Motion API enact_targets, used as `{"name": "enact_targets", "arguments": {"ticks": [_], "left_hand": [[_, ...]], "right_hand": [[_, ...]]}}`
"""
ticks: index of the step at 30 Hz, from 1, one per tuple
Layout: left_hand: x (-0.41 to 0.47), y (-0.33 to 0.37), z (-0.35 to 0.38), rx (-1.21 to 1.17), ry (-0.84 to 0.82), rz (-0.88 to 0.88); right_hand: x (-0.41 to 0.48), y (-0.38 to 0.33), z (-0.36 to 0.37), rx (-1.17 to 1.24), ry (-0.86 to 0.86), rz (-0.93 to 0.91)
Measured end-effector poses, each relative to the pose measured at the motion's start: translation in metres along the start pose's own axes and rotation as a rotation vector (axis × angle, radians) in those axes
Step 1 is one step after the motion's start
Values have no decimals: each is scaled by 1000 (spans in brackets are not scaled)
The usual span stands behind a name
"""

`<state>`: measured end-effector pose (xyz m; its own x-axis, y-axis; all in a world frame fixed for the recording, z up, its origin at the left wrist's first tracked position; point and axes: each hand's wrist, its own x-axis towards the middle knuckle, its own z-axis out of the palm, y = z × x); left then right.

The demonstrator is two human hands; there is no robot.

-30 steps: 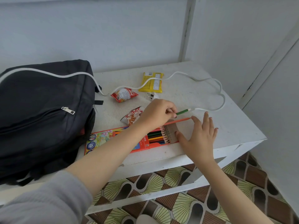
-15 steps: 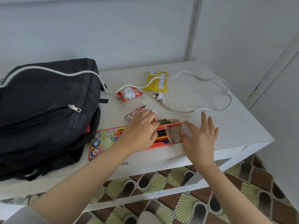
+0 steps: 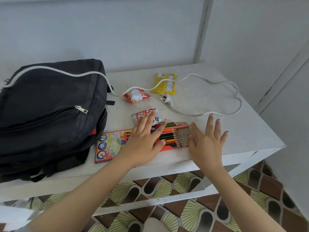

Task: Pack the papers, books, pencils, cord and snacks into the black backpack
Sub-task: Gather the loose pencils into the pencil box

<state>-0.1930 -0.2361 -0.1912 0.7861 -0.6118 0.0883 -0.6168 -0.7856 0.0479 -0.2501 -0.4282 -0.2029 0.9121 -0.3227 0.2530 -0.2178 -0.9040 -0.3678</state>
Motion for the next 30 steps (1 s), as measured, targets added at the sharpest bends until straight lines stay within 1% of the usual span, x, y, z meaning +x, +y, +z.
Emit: {"name": "enact_targets", "arguments": {"ticks": [6, 13, 19, 26, 30], "left_hand": [[1, 1, -3, -102, -97, -22], [-1, -1, -3, -124, -79, 46], [1, -2, 0, -125, -73, 46], [2, 2, -3, -66, -44, 62], [-7, 6, -4, -69, 68, 29]], "right_hand": [[3, -3, -1, -35, -93, -25], [12, -10, -8, -23, -199, -49], [15, -9, -12, 26, -218, -73], [10, -4, -9, -36, -200, -105], [8, -4, -10, 14, -154, -83]]}}
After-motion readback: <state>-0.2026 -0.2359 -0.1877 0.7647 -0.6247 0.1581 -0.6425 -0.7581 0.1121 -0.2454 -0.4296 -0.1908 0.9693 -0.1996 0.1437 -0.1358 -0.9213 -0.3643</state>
